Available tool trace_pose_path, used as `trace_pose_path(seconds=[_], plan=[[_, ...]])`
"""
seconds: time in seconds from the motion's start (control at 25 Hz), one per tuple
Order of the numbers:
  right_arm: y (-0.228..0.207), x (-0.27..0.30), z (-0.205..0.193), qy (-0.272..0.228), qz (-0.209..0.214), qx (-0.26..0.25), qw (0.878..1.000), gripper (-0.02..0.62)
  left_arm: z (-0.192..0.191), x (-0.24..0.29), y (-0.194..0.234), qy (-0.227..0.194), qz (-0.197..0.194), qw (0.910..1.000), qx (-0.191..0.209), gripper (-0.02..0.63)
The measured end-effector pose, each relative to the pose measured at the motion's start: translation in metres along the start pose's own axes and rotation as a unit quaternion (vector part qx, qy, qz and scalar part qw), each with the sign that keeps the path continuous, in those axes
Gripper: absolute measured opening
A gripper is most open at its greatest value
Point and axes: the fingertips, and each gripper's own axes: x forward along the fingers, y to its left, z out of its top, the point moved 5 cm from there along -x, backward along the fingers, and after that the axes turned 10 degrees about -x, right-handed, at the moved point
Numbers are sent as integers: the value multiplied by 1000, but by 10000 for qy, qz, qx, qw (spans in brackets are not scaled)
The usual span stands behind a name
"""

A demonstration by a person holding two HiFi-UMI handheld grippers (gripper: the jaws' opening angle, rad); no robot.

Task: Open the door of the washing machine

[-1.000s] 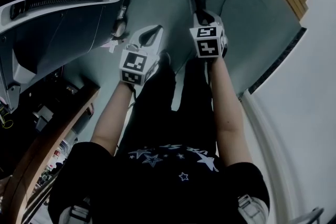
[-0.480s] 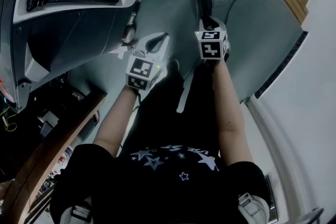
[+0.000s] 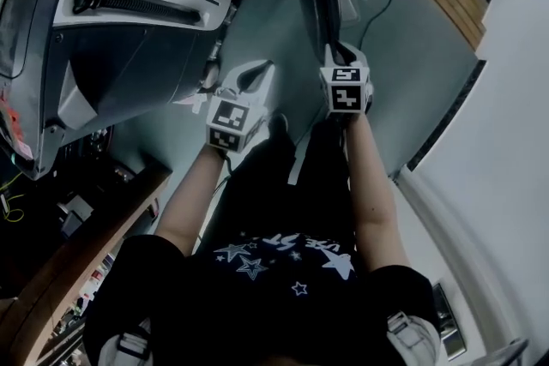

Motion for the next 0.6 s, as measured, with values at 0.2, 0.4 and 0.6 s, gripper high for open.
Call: trace_pose_path(seconds=[0.2, 0.4, 0.6], plan=[[-8, -36, 28, -335, -241, -68, 9991, 5, 21, -18, -5, -264, -6, 9997, 9, 11], [-7, -78, 51, -645, -416, -312, 9966, 5, 42, -44, -10, -509, 23, 9985, -180, 11], [-7, -124, 67, -973, -577, -286, 9932, 3, 65, -65, -19, -817, -65, 9966, -5, 11]])
